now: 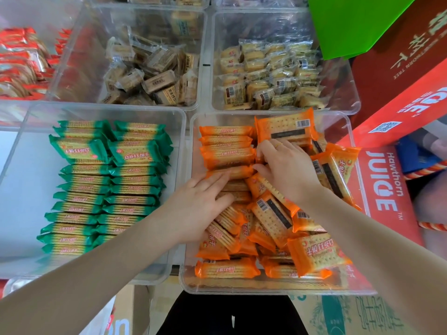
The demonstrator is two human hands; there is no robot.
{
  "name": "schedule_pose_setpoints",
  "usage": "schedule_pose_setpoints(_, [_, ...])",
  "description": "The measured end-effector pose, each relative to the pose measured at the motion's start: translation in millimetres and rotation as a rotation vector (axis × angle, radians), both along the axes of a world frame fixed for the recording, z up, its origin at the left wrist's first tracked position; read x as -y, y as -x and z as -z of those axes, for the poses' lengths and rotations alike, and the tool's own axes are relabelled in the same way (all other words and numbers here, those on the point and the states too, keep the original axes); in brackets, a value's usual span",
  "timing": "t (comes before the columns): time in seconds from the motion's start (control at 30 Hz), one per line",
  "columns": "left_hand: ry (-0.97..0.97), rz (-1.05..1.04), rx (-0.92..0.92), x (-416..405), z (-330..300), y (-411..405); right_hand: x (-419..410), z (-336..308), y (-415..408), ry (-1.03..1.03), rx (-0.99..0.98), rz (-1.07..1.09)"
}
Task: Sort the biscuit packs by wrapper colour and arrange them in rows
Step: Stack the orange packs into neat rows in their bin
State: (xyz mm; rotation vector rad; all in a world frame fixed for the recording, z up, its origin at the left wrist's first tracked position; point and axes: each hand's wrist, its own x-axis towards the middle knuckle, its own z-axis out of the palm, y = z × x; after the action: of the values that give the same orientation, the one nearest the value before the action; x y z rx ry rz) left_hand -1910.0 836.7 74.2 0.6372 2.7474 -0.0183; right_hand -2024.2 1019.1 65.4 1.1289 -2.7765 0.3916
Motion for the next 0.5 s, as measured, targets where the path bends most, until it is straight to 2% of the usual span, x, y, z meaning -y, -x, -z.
schedule_pose_setpoints(0.1, [0.009,-0.012,0.009,2.1,-1.1,2.6,0.5,2.8,-9.3,0.051,-0.079,-0.187])
schedule_pose_setpoints(0.17, [0.042,0.007,0.023,1.9,-3.3,5.8,5.5,7.3,-18.0,-0.001,-0.031,-0.343])
schedule_pose_setpoints(0.27, [0.083,-0.007,0.088,3.7,0.4,9.7,14.7,14.0,-29.2,-0.412,0.204,-0.491])
schedule_pose_setpoints(0.33, [0.025,0.028,0.073,4.2,-0.7,9.6,17.2,22.6,-30.7,-0.554,0.263,-0.460])
schedule_pose_setpoints(0.5, [-0.029,0.058,0.016,9.4,-1.0,5.3,33.8,32.2,-32.9,-0.543,0.208,-0.319])
